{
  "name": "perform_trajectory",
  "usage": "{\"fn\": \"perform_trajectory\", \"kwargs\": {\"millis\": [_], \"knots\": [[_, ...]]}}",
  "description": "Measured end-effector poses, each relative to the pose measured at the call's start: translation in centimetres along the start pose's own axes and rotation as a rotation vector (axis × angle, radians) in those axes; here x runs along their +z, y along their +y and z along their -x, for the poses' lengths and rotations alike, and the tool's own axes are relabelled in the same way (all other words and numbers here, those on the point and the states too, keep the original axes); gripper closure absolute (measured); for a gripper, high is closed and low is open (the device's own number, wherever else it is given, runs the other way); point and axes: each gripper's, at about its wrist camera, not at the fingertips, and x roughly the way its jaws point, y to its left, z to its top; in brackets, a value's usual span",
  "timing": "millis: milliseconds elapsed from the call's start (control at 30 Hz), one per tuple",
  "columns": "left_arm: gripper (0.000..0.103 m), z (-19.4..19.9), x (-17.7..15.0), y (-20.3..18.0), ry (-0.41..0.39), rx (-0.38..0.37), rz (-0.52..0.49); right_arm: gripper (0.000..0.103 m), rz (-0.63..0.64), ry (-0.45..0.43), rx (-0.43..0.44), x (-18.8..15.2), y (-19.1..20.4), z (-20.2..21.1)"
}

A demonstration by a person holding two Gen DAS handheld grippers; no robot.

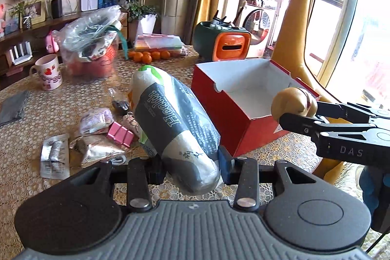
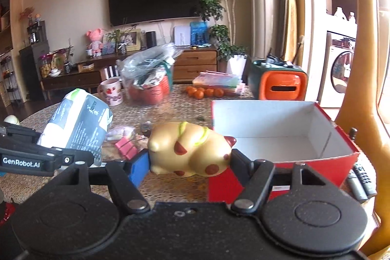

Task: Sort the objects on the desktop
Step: 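Carry the snack bag and toy pig over the red shoebox with both grippers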

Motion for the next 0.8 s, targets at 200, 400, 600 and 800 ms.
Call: {"fn": "perform_trajectory", "kwargs": {"millis": [200, 400, 600, 800], "knots": [[0.062, -2.2, 1.8, -2.8, 0.015, -0.042, -0.073, 0.033, -0.025, -0.007, -0.064, 0.7, -3.6, 0.2], [0.062, -4.4, 3.5, -5.9, 0.031, -0.083, -0.155, 0.033, -0.063, -0.008, -0.114, 1.6, -7.2, 0.0], [0.062, -7.4, 5.3, -8.3, 0.079, -0.141, -0.209, 0.033, -0.075, 0.02, -0.154, 2.3, -10.3, -0.9], [0.062, -11.2, 7.1, -9.9, 0.141, -0.172, -0.256, 0.033, -0.072, 0.056, -0.168, 2.8, -12.7, -2.6]]}}
